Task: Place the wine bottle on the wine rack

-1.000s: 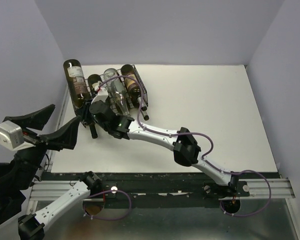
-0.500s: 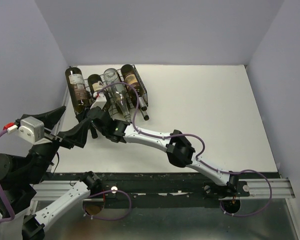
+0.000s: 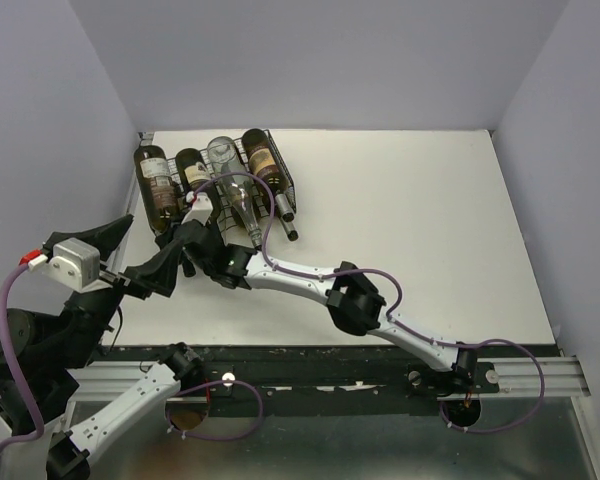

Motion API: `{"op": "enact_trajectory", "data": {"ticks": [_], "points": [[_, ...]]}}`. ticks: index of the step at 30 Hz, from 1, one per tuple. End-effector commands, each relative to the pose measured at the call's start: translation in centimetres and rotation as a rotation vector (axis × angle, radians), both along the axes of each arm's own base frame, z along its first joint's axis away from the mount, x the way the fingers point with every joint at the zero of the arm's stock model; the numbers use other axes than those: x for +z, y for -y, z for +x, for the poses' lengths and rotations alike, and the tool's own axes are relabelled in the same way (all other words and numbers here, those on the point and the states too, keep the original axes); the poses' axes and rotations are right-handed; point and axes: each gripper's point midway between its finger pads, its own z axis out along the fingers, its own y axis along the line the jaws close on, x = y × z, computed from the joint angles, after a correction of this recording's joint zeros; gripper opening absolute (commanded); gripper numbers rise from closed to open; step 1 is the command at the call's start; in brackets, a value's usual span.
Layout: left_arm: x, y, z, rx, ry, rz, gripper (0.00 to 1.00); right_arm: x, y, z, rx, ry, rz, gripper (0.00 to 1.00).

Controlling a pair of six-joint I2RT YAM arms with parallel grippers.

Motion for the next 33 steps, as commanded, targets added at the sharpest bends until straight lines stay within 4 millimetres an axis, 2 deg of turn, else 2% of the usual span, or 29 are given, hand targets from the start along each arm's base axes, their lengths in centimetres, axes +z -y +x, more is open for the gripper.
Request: {"op": "enact_trajectory", "data": {"ticks": [1,8,16,20,28,33], "points": [[0.1,-0.9,-0.2,0.031,0.019,-0.010,0.99,5.6,-0.6,0.9,-0.018,0.078,0.145,0.01],[-0.4,-1.1,0.0,0.049,0.001,-0.012,0.99,4.7,0.1,2.1,-0.032,0.044,0.128,0.09],[-0.5,-1.3,0.0,0.053,0.002,-0.012,0.99,3.3,-0.1,1.9,-0.003,0.031,0.104,0.15],[-0.6,-1.2,0.0,0.051,0.002,-0.009,0.99,2.5,-0.3,1.8,0.016,0.027,0.084,0.26],[-0.8,-1.0,0.1,0.049,-0.005,0.002,0.99,1.1,-0.2,2.1,0.020,0.008,0.066,0.37],[-0.7,-0.9,0.2,0.048,-0.002,0.011,0.99,1.1,-0.1,2.2,0.026,0.005,0.067,0.55]]}}
